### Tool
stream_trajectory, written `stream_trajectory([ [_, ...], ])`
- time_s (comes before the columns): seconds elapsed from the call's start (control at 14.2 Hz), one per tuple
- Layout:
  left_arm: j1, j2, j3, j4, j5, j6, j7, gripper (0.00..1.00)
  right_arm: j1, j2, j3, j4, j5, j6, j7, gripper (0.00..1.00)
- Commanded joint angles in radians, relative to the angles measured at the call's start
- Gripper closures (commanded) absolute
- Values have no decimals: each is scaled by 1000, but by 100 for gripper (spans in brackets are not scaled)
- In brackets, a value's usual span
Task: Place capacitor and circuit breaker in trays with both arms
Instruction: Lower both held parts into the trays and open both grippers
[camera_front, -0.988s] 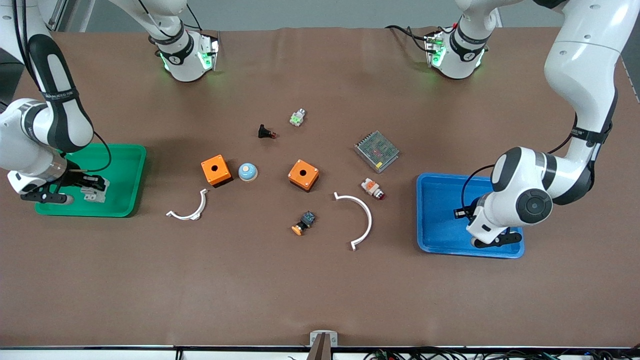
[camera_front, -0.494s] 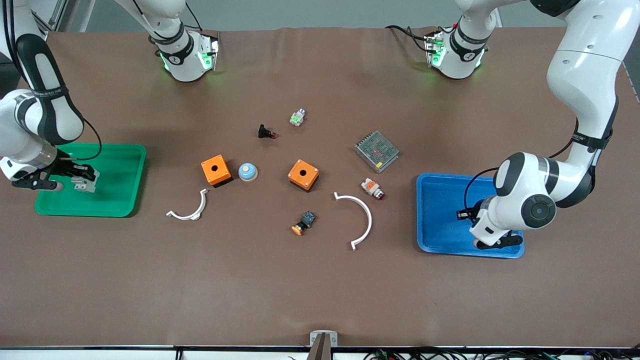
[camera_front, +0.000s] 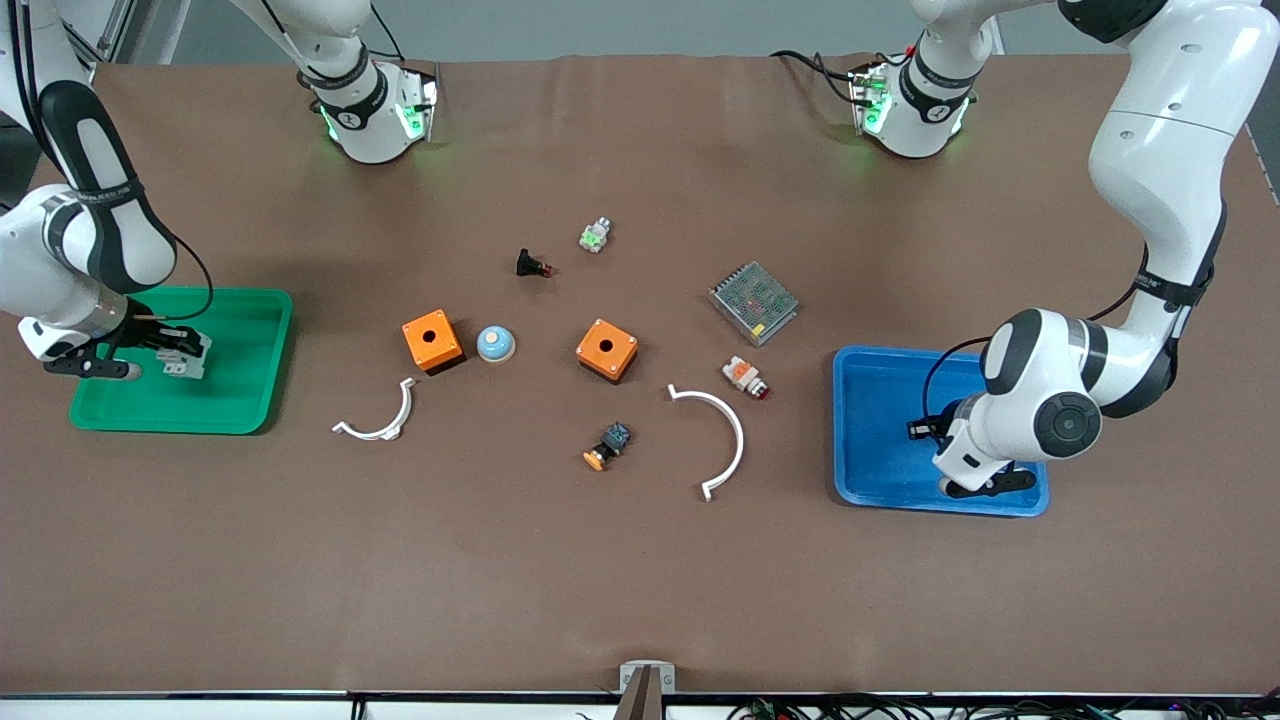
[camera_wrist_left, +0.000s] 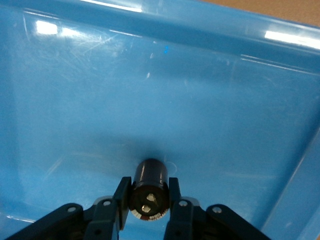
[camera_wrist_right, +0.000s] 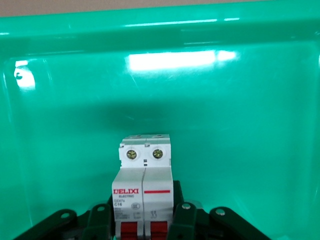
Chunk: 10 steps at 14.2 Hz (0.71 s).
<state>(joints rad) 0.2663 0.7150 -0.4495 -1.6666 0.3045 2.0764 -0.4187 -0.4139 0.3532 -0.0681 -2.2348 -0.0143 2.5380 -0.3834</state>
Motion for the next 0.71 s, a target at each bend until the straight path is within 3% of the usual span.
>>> stream_trajectory([
  [0.0,17,3,-14,-12,24,24,14,67,-22,-3,19,-6,-15,8,-6,98],
  [0.07,17,0,-14,-9,24,24,14,39,-22,-2,21,-6,-16,8,-6,92],
  [0.14,20,-3,-14,-5,22,24,12,7,-20,-2,19,-5,-15,7,-6,57],
  [0.21,19,-8,-14,-4,22,21,3,0,-20,-2,19,-5,-15,7,-6,1],
  [0.42,19,-54,-15,2,18,-18,3,0,-17,-16,22,10,-15,-25,-37,0],
  [0.64,33,-162,-20,2,7,-120,29,0,35,-68,25,130,-16,-270,-25,0],
])
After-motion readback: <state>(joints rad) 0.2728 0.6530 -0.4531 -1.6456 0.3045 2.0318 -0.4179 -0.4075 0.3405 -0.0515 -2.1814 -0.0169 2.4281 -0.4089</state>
